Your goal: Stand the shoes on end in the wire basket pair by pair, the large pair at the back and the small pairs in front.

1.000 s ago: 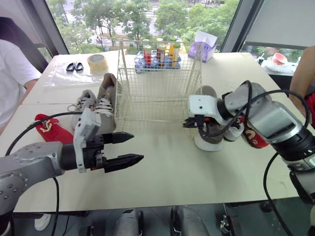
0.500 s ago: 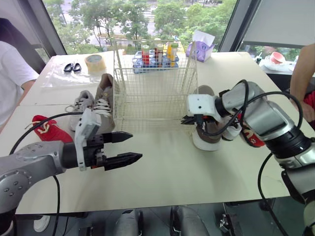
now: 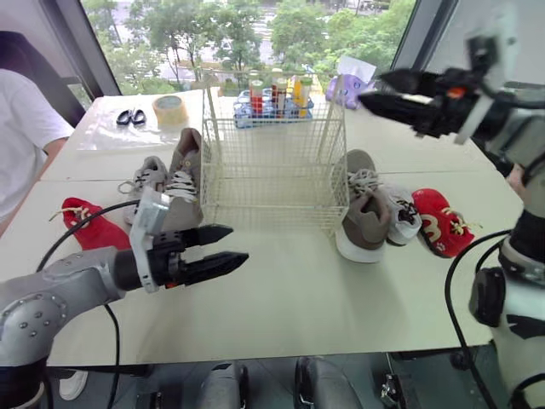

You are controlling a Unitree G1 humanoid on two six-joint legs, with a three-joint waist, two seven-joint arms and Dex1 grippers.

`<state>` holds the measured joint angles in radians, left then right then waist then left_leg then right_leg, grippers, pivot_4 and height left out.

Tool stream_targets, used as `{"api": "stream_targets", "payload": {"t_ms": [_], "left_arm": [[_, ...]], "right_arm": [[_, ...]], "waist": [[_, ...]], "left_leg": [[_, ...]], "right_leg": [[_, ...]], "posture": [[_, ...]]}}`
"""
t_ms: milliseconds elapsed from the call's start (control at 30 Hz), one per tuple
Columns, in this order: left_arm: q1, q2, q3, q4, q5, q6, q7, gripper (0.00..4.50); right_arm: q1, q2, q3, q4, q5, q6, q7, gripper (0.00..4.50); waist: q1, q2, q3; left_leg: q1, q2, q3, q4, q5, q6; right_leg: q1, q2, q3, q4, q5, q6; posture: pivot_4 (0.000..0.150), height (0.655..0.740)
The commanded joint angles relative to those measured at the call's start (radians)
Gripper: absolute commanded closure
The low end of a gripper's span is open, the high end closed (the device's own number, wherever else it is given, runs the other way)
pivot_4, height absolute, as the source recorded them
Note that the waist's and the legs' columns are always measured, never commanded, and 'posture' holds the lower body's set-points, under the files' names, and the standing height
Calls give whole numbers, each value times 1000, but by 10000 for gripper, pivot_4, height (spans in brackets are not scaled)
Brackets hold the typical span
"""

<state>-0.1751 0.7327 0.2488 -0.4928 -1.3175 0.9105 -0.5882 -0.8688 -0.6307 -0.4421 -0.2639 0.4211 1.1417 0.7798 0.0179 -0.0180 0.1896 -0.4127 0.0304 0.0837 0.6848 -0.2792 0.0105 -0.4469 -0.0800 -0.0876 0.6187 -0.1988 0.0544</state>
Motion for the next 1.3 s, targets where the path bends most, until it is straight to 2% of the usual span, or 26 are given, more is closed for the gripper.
{"api": "stream_targets", "payload": {"t_ms": [33, 133, 233, 333, 467, 833, 1167, 1300], "left_arm": [[-23, -62, -73, -8, 34, -21, 15, 0], [-44, -132, -188, -26, 135, -43, 16, 0], [-46, -165, -236, -30, 169, -45, 5, 0], [-43, -177, -263, -29, 206, -54, -13, 0], [-58, -183, -270, -1, 247, -64, -42, 0], [-45, -119, -281, -7, 383, -88, -120, 0], [-25, -127, -286, -18, 433, -85, -127, 0], [-28, -124, -283, -21, 442, -79, -131, 0]], "right_arm": [[160, 62, -113, -198, 23, 59, -142, 269], [400, 150, -154, -423, -1, 52, -252, 269], [526, 264, -172, -539, 1, 38, -352, 269], [653, 342, -108, -602, -9, -8, -412, 269], [745, 392, -23, -588, -32, -84, -469, 269], [764, 401, 131, -455, -52, -200, -544, 269], [694, 360, 200, -179, -121, -363, -553, 269], [706, 345, 250, -136, -166, -404, -570, 17842]], "waist": [[-4, 2, 1], [-3, 3, 0], [-12, 5, -1], [-14, 7, -2], [-14, 8, -2], [-12, 8, -3], [-12, 8, -3], [-13, 7, -3]], "left_leg": [[2, 0, 0, 0, -1, 1], [4, -1, 0, -1, -1, 2], [5, 0, 1, -1, -1, 2], [7, 0, 1, -1, -1, 1], [8, 1, 0, -1, 0, 0], [7, 0, 0, -1, 0, 1], [7, 0, 0, -1, 0, 1], [7, 0, 0, -1, 0, 1]], "right_leg": [[2, -1, 0, 0, 0, 0], [3, -1, 1, 0, 0, 0], [3, 1, 3, 1, 0, 0], [3, 2, 3, 2, -1, 0], [4, 3, 4, 2, -2, -4], [3, 2, 4, 1, -3, -4], [3, 2, 4, 0, -3, -4], [3, 2, 4, 0, -3, -4]], "posture": [[1500, 7400], [1500, 7400], [1500, 7400], [1500, 7400], [1500, 7400], [1500, 7400], [1500, 7400], [1500, 7400]]}}
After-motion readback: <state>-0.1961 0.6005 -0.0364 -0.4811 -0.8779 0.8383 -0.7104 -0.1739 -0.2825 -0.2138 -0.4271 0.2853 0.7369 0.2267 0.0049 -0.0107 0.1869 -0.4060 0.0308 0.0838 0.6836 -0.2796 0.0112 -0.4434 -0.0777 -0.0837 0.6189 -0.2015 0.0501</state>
